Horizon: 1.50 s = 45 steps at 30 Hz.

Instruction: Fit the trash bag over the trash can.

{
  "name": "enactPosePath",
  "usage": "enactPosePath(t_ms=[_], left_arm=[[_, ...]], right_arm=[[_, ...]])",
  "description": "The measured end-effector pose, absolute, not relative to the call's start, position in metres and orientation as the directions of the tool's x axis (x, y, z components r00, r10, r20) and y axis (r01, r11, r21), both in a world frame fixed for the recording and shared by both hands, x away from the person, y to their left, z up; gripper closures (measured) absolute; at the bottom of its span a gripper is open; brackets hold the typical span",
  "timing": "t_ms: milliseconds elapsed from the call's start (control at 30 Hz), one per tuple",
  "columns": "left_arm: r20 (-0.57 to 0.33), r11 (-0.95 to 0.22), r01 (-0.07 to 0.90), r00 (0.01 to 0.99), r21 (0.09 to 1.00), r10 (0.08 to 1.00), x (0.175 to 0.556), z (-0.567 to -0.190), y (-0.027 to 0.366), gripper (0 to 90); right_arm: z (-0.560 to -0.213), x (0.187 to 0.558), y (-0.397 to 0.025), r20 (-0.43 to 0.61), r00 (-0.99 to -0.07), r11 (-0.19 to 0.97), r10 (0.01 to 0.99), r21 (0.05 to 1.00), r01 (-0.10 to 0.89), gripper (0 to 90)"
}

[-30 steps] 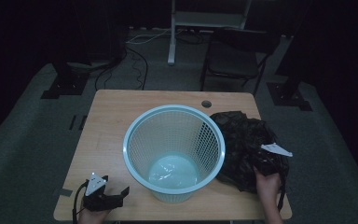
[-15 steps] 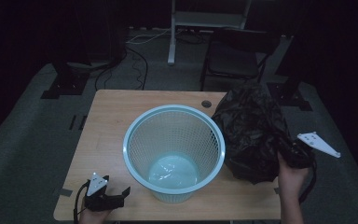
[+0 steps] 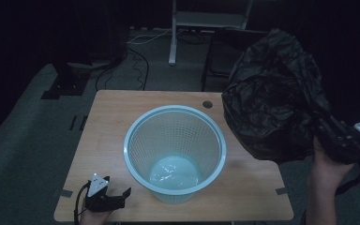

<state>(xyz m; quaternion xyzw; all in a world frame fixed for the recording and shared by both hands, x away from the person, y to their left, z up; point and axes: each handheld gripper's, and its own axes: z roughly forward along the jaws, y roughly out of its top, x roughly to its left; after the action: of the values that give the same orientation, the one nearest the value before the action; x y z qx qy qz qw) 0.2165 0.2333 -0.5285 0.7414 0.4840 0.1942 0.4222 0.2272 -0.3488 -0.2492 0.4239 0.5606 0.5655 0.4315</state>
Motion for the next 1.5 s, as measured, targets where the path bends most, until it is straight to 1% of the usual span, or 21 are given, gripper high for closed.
enactPosePath(t_ms=[100, 233, 267, 433, 533, 600, 633, 667, 700, 800, 900, 1067, 1167, 1300, 1500], left_arm=[[-0.118, -0.177, 0.552, 0.456, 0.815, 0.882, 0.216, -0.528, 0.233, 1.7], [-0.120, -0.175, 0.553, 0.455, 0.815, 0.883, 0.216, -0.528, 0.233, 1.7], [-0.117, -0.176, 0.552, 0.454, 0.815, 0.884, 0.216, -0.528, 0.233, 1.7], [-0.119, -0.176, 0.554, 0.456, 0.814, 0.882, 0.216, -0.528, 0.234, 1.7], [-0.121, -0.174, 0.554, 0.455, 0.814, 0.882, 0.216, -0.528, 0.234, 1.7], [-0.121, -0.175, 0.554, 0.456, 0.814, 0.882, 0.216, -0.527, 0.235, 1.7], [-0.121, -0.175, 0.554, 0.456, 0.814, 0.882, 0.216, -0.527, 0.235, 1.7], [-0.120, -0.175, 0.553, 0.455, 0.814, 0.882, 0.215, -0.527, 0.236, 1.7], [-0.120, -0.175, 0.553, 0.455, 0.814, 0.882, 0.215, -0.527, 0.236, 1.7], [-0.121, -0.170, 0.551, 0.453, 0.817, 0.883, 0.215, -0.527, 0.237, 1.7], [-0.123, -0.163, 0.547, 0.449, 0.821, 0.885, 0.214, -0.526, 0.238, 1.7], [-0.123, -0.164, 0.545, 0.452, 0.822, 0.884, 0.214, -0.524, 0.240, 1.7], [-0.123, -0.164, 0.543, 0.453, 0.823, 0.883, 0.214, -0.524, 0.240, 1.7], [-0.121, -0.164, 0.535, 0.458, 0.829, 0.881, 0.213, -0.521, 0.240, 1.7], [-0.111, -0.156, 0.488, 0.475, 0.859, 0.873, 0.206, -0.501, 0.239, 1.7]], right_arm=[[-0.233, 0.218, -0.345, 0.009, -0.341, -0.026, 0.940, 0.999, -0.043, 84.4], [-0.226, 0.213, -0.331, 0.021, -0.453, -0.043, 0.891, 0.998, -0.038, 84.4], [-0.225, 0.212, -0.325, 0.023, -0.495, -0.043, 0.869, 0.999, -0.029, 84.4], [-0.227, 0.216, -0.291, 0.026, -0.625, -0.026, 0.780, 1.000, 0.009, 84.3], [-0.229, 0.221, -0.267, 0.044, -0.712, -0.020, 0.700, 0.999, 0.043, 84.3], [-0.229, 0.224, -0.254, 0.053, -0.751, -0.016, 0.658, 0.998, 0.057, 84.3], [-0.229, 0.224, -0.254, 0.053, -0.751, -0.016, 0.658, 0.998, 0.057, 84.3], [-0.230, 0.228, -0.235, 0.059, -0.792, 0.001, 0.608, 0.997, 0.074, 84.3], [-0.230, 0.228, -0.235, 0.059, -0.792, 0.001, 0.608, 0.997, 0.074, 84.3], [-0.234, 0.235, -0.210, 0.050, -0.823, 0.045, 0.565, 0.995, 0.091, 84.2], [-0.241, 0.245, -0.196, 0.086, -0.843, 0.068, 0.531, 0.987, 0.143, 84.1], [-0.256, 0.260, -0.177, 0.096, -0.844, 0.152, 0.527, 0.967, 0.204, 83.9], [-0.264, 0.269, -0.172, 0.104, -0.836, 0.186, 0.539, 0.953, 0.239, 83.7], [-0.277, 0.281, -0.171, 0.163, -0.830, 0.202, 0.533, 0.928, 0.312, 83.5], [-0.290, 0.288, -0.172, 0.197, -0.820, 0.213, 0.538, 0.909, 0.358, 82.3]])
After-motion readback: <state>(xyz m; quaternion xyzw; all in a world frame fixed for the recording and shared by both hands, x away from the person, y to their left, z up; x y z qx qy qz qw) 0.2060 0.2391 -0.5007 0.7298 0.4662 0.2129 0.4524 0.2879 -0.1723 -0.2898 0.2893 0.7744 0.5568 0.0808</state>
